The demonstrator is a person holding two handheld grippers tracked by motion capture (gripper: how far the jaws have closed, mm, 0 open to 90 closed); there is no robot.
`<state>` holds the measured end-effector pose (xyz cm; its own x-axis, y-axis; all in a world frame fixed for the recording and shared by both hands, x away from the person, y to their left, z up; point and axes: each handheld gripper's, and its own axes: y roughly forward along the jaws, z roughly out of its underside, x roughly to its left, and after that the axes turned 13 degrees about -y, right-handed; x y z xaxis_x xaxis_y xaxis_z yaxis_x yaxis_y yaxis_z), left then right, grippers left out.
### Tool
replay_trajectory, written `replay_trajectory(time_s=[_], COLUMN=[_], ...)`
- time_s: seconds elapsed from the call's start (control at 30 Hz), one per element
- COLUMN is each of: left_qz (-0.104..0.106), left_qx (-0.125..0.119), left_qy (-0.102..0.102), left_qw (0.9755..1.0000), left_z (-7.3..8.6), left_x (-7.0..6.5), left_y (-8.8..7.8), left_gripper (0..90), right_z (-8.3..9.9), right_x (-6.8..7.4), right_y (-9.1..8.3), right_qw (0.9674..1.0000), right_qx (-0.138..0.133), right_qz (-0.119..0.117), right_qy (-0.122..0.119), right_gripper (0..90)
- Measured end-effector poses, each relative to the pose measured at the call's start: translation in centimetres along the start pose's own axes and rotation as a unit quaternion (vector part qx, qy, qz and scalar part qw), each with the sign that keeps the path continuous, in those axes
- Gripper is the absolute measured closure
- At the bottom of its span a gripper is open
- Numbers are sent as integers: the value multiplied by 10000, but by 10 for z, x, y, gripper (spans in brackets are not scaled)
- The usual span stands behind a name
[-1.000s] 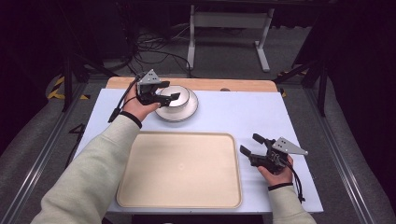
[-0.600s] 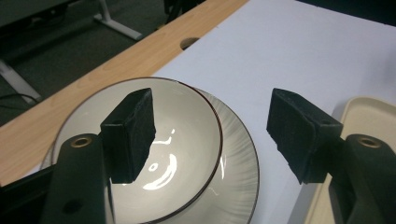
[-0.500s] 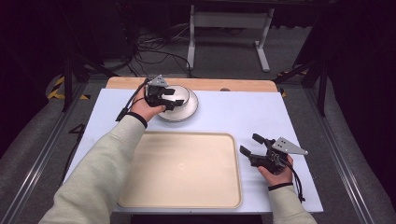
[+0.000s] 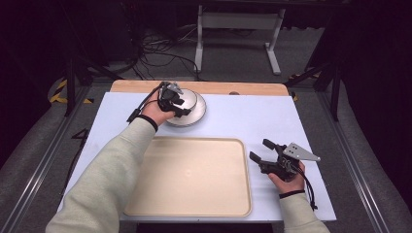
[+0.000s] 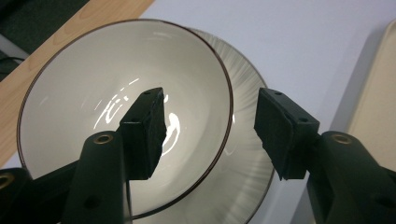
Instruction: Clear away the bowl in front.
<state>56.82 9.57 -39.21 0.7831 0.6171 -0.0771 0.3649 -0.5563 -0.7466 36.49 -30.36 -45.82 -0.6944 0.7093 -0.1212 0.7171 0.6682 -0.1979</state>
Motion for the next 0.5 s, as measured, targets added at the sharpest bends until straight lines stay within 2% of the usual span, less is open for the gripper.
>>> replay_trajectory(time_s=[0.03,0.2,0.3,0.33,0.43,0.5], left_qz=[-67,-254,-273,-374,-384,-468], left_qx=[104,460,530,656,723,839], left_qy=[128,416,471,588,612,754], left_qw=[9998,9978,9971,9954,9948,9925], left_z=[-1,-6,-8,-10,-10,-12], left_x=[-1,-4,-5,-6,-6,-7], left_y=[2,6,6,6,8,9], left_gripper=[448,474,479,488,501,530], right_z=[0,0,0,0,0,0], right_x=[0,0,0,0,0,0], right_y=[0,0,0,0,0,0], right_qw=[10000,10000,10000,10000,10000,10000], right_qx=[-6,-5,-6,-1,-2,-5], right_qz=[1,-6,-7,-10,-11,-12], right_qy=[0,-1,0,-3,1,2], right_gripper=[198,198,198,198,198,198])
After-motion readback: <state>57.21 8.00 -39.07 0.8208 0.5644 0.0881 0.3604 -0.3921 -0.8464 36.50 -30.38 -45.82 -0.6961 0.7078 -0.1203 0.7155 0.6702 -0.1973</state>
